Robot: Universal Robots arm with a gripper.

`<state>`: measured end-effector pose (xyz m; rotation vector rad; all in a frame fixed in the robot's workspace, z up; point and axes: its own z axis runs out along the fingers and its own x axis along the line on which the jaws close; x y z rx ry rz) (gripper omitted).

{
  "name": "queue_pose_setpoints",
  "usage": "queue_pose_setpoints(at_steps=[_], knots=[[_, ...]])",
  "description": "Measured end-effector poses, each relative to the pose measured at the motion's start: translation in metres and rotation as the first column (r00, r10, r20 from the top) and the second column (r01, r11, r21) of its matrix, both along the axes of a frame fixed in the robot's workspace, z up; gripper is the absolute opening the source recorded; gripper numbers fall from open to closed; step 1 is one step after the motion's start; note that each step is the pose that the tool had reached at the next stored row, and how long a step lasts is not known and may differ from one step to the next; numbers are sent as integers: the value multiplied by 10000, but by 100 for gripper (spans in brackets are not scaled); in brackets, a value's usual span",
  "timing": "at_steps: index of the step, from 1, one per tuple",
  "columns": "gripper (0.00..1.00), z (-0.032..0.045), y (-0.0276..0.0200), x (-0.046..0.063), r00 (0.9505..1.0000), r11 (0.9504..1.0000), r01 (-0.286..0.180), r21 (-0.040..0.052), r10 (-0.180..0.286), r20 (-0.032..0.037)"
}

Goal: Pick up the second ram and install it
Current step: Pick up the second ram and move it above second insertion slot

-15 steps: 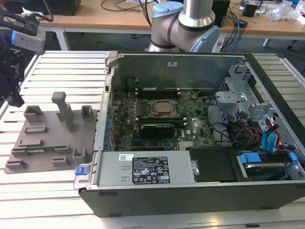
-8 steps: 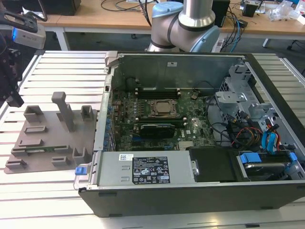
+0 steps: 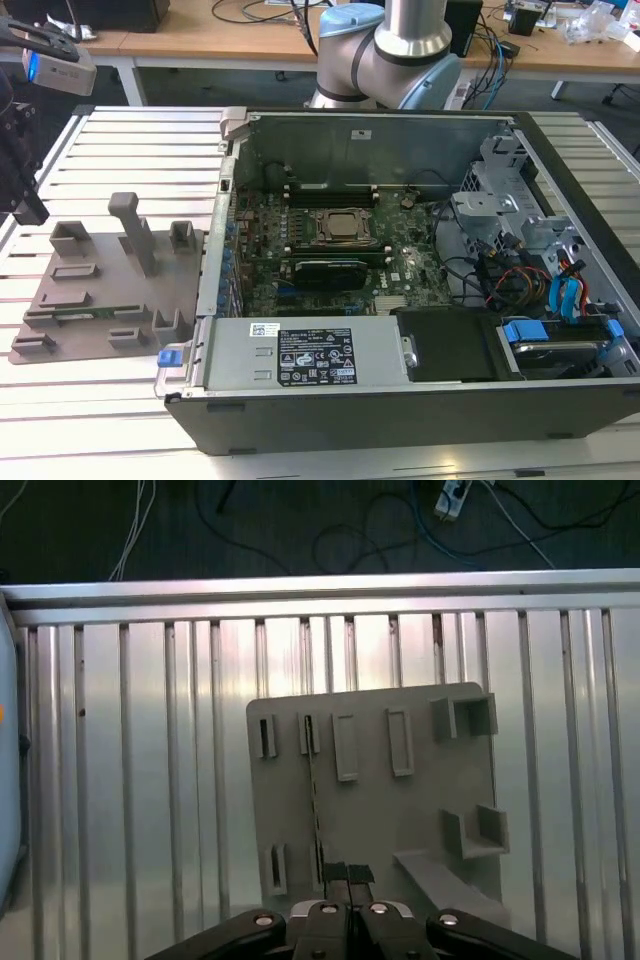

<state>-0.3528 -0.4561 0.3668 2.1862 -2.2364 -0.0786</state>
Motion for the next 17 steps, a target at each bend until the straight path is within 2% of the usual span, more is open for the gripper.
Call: queue_pose_setpoints(at_steps=[4,5,6,8,11,17], knots=[[10,0,0,0,10000,10000,-19,1,19,-1],[16,0,0,0,10000,10000,-19,2,19,-1],[16,0,0,0,10000,10000,-19,2,19,-1],[30,0,0,0,10000,10000,-19,3,19,-1],[30,-3,0,0,10000,10000,-19,3,19,-1],[30,-155,-1,2,10000,10000,-19,3,19,-1]])
